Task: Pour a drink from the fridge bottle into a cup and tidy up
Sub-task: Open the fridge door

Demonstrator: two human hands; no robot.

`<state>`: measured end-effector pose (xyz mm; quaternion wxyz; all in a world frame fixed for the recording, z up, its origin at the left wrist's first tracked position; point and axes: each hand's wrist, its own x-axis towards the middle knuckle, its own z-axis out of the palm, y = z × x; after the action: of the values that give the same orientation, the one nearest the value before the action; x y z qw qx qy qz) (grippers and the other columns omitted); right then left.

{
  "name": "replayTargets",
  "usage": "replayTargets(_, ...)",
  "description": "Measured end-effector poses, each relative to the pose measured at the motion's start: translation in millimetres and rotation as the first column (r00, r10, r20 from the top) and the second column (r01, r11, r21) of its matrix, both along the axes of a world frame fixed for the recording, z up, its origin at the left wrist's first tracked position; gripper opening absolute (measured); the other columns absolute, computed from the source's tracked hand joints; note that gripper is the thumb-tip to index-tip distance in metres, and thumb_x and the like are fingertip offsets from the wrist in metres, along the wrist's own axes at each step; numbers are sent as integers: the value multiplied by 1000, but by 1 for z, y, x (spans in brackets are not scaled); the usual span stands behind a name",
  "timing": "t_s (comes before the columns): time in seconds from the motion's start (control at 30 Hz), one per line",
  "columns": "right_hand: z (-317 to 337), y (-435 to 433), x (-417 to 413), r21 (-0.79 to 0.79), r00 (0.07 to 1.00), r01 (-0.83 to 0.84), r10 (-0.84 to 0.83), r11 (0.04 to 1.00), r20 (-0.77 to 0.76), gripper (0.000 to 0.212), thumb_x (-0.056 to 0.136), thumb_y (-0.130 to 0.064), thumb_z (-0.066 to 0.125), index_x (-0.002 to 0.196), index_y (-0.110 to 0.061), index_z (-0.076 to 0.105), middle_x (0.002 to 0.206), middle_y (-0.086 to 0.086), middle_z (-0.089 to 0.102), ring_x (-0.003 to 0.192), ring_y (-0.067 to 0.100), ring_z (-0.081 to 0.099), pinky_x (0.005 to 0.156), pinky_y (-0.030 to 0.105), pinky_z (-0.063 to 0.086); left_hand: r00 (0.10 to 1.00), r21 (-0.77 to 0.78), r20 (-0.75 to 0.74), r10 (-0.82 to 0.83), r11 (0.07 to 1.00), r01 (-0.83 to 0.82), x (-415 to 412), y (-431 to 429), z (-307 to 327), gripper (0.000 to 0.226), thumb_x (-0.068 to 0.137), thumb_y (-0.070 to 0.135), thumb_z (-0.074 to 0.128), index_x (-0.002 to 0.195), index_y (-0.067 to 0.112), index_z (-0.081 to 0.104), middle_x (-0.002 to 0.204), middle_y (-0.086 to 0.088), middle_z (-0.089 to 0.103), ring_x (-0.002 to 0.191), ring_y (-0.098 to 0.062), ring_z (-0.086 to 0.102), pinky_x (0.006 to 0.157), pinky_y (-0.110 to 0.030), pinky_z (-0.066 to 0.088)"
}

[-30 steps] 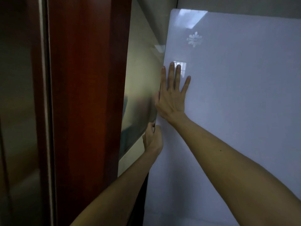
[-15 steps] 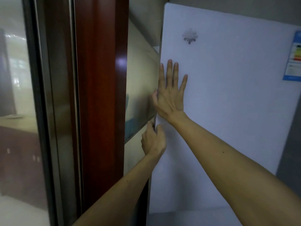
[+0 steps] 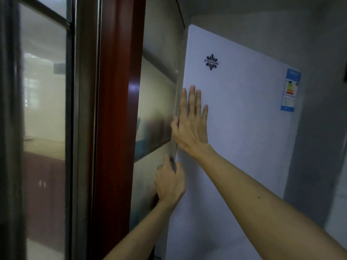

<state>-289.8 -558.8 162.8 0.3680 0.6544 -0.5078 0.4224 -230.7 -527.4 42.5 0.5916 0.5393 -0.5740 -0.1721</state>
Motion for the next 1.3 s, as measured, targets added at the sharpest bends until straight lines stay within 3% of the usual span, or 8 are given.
replayTargets(0.2, 0, 74, -21, 32, 986, -145, 142, 989, 85, 81, 89, -25, 39, 155, -11, -6, 164, 14, -10, 151, 29, -9, 121, 57, 6, 994, -29, 112, -7, 1000, 10, -18, 70, -5, 42, 96, 40, 44, 134, 23, 44, 117, -11, 50, 98, -26, 57, 86, -40, 49)
replayTargets(0.3, -1, 104, -38, 7, 975, -192, 189, 981, 118, 83, 88, -21, 45, 155, -8, -2, 164, 14, -6, 151, 28, -7, 120, 58, 12, 988, -82, 151, -19, 996, 32, -28, 100, -6, 37, 94, 41, 48, 126, 23, 46, 121, -11, 44, 94, -28, 58, 79, -37, 50)
replayTargets(0.5, -2, 153, -67, -62, 961, -200, 208, 978, 183, 85, 85, -13, 49, 155, -3, 1, 164, 15, -1, 152, 27, -1, 122, 50, 15, 959, -196, 255, -126, 964, 179, -46, 145, -11, 37, 89, 45, 43, 115, 20, 49, 95, -7, 49, 83, -25, 53, 74, -38, 47)
replayTargets(0.73, -4, 201, -99, -132, 953, -169, 196, 977, 231, 75, 94, -5, 48, 152, 5, 1, 162, 21, 3, 151, 29, 7, 123, 31, 8, 929, -304, 242, -280, 887, 347, -74, 180, -17, 23, 89, 42, 43, 105, 25, 48, 92, -3, 39, 73, -17, 47, 63, -31, 43)
replayTargets(0.87, -6, 228, -123, -156, 963, -112, 146, 981, 227, 74, 96, -5, 48, 152, 4, 2, 162, 19, 7, 150, 24, 10, 119, 17, 8, 911, -332, 250, -329, 855, 400, -87, 194, -20, 37, 84, 46, 36, 111, 26, 49, 94, -2, 43, 73, -19, 50, 62, -32, 43)
replayTargets(1.0, -7, 254, -149, -187, 970, 13, 33, 982, 240, 71, 96, -4, 49, 152, 6, 6, 161, 20, 12, 142, 8, 11, 110, 0, 4, 862, -327, 123, -491, 800, 502, -104, 205, -21, 45, 79, 31, 47, 122, 15, 46, 93, -10, 59, 82, -26, 58, 68, -28, 38)
replayTargets(1.13, -9, 283, -175, -153, 962, 150, -109, 977, 252, 65, 99, -6, 45, 153, 2, 9, 162, 19, 12, 146, 26, 23, 111, 9, 16, 785, -319, 100, -612, 728, 608, -125, 224, -21, 52, 77, 20, 50, 128, 7, 44, 90, -10, 59, 77, -23, 57, 65, -16, 28)
replayTargets(1.3, -8, 312, -205, -102, 925, 307, -272, 946, 264, 64, 101, 0, 43, 154, -4, 8, 161, 20, 8, 136, 25, 34, 105, 19, 35, 669, -319, 192, -718, 599, 735, -155, 243, -24, 64, 77, 26, 45, 137, 3, 40, 110, 0, 36, 98, -12, 42, 90, -14, 33)
